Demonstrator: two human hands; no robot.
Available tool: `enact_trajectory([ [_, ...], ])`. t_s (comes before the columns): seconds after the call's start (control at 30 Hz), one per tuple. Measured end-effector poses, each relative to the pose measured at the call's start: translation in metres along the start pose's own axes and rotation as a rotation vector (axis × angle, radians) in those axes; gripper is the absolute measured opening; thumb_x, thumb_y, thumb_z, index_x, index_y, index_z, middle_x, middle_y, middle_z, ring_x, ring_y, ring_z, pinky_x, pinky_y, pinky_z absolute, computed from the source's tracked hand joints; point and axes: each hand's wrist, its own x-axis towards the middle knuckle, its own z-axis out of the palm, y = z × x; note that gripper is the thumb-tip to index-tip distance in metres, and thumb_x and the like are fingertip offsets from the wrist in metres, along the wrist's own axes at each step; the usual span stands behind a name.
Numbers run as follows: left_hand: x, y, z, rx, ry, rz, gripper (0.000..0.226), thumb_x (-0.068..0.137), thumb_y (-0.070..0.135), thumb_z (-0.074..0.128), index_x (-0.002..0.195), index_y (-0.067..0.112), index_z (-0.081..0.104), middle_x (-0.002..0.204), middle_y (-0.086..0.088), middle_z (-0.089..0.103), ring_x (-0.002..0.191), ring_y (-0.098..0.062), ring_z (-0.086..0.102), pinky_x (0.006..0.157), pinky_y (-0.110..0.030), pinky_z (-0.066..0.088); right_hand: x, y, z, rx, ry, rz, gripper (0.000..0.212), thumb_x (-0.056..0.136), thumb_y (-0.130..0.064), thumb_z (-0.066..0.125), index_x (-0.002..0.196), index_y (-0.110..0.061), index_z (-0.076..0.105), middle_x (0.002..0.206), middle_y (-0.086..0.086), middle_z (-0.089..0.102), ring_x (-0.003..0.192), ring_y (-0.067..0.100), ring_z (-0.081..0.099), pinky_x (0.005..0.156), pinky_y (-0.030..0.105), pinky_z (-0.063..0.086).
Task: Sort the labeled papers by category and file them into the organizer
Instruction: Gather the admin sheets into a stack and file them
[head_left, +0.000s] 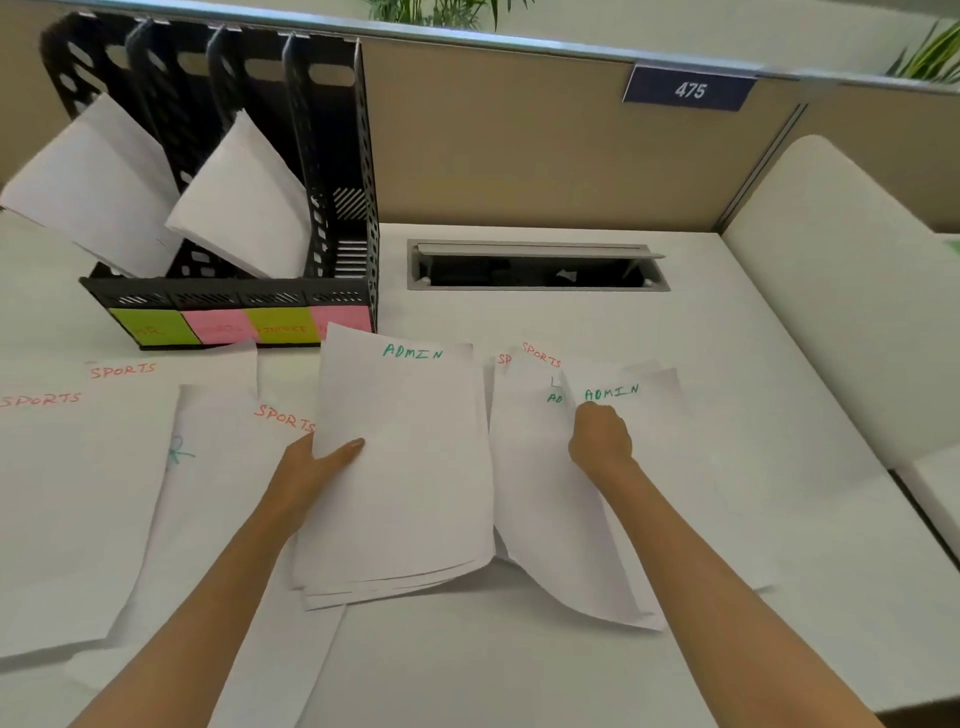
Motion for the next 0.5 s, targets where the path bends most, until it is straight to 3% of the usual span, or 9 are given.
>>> enact_trajectory([
  [0.13,-0.002,0.000,-0.004,-0.014,-0.056,-0.022,0.054,0.080,0.037,0.076,0.126,0.016,0.059,0.111,-0.004,0.071,0.095,-0.027,0.070,0.078,-0.041,0.059,0.009,-0.007,-0.014,0.020,0.038,-0.035,0.016,0.080,0.001,0.064,0.080,-0.008,0.051,0.089,0.009,0.054,0.082,0.026,0.057,0.062,0.026,0.039],
  [0.23,-0.003,0.001,-0.002,-0.017,-0.050,-0.022,0.050,0.081,0.035,0.075,0.124,0.015,0.061,0.108,-0.005,0.072,0.092,-0.026,0.071,0.072,-0.037,0.059,0.011,-0.017,-0.017,0.133,0.053,-0.060,0.034,0.073,-0.027,0.080,0.083,-0.009,0.053,0.081,0.004,0.058,0.076,0.024,0.060,0.055,0.026,0.038],
  [0.33,-0.003,0.000,-0.002,-0.028,-0.042,-0.020,0.050,0.080,0.036,0.076,0.123,0.015,0.061,0.108,-0.005,0.073,0.092,-0.026,0.072,0.074,-0.038,0.059,0.010,-0.031,-0.013,0.276,0.104,-0.116,0.051,0.073,-0.046,0.077,0.066,-0.014,0.038,0.063,-0.002,0.044,0.057,0.016,0.043,0.045,0.026,0.025],
  [0.43,-0.002,0.000,-0.002,-0.046,-0.048,-0.019,0.048,0.081,0.035,0.075,0.123,0.015,0.062,0.107,-0.003,0.073,0.092,-0.024,0.072,0.074,-0.038,0.060,0.007,-0.054,-0.007,0.380,0.091,-0.258,0.050,0.081,-0.040,0.070,0.061,-0.015,0.031,0.058,-0.001,0.037,0.054,0.018,0.039,0.047,0.029,0.024],
  [0.5,-0.003,0.001,-0.003,-0.045,-0.050,-0.013,0.046,0.082,0.035,0.074,0.122,0.016,0.062,0.104,-0.001,0.074,0.086,-0.019,0.073,0.067,-0.031,0.060,0.000,-0.076,-0.002,0.505,-0.002,-0.303,0.045,0.084,-0.027,0.067,0.059,-0.015,0.031,0.054,0.002,0.041,0.049,0.021,0.052,0.051,0.030,0.037],
])
